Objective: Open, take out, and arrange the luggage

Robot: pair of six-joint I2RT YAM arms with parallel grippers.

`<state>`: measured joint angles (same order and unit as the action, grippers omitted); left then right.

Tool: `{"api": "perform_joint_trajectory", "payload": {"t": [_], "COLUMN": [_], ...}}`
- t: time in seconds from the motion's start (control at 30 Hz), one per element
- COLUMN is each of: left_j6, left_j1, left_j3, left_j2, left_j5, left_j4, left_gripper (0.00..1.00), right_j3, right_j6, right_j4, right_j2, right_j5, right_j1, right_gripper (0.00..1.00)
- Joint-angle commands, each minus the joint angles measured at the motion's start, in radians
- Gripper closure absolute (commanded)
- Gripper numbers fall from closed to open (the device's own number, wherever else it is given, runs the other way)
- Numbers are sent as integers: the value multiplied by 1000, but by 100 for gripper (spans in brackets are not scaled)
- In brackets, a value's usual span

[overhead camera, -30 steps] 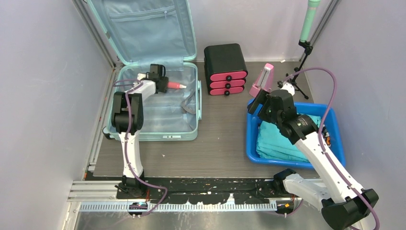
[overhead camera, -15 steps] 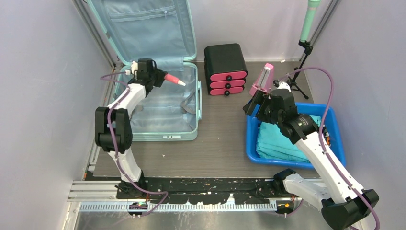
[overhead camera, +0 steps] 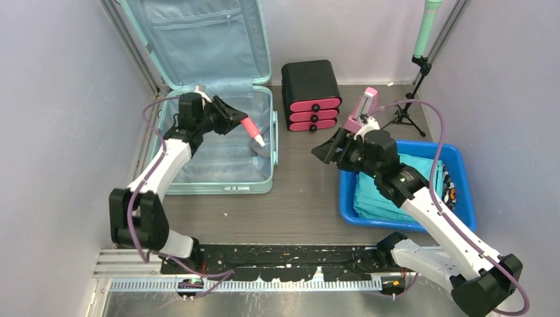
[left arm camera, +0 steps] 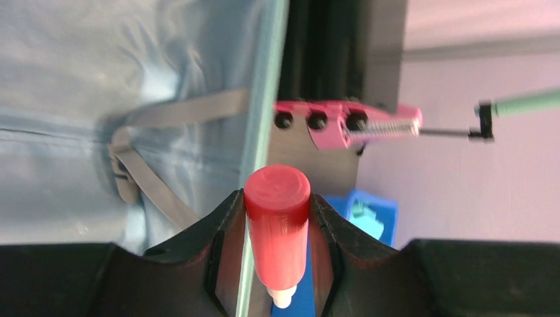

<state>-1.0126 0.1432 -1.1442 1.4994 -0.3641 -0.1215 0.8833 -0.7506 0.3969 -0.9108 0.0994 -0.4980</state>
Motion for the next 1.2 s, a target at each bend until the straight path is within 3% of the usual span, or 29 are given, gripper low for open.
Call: {"api": "perform_joint_trajectory", "payload": {"t": [0.0, 0.2, 0.37, 0.77, 1.0, 1.17], "left_j6": [119, 211, 286, 297, 268, 257], "left_j1": [43, 112, 162, 162, 164, 164], "left_j3": [70, 194, 268, 288, 299, 299], "left_j2": [-171, -314, -390, -447, -443, -441], "left_j5": [-160, -293, -291, -282, -304, -311], "left_j4": [6, 3, 57, 38, 62, 68], "left_gripper": [81, 80, 77, 76, 76, 76], "right_j3": [-4, 23, 63, 86, 92, 90], "right_j6": [-79, -90, -76, -73, -64, -48], "right_j4": [-225, -340, -392, -594, -615, -621], "right_j2": [-37, -169, -289, -409, -448, -456], "right_j5": [14, -25, -58, -29, -33, -35], "right_j1": [-88, -231, -339, -397, -405, -407], "right_gripper": [21, 23, 23, 33, 42, 61]}}
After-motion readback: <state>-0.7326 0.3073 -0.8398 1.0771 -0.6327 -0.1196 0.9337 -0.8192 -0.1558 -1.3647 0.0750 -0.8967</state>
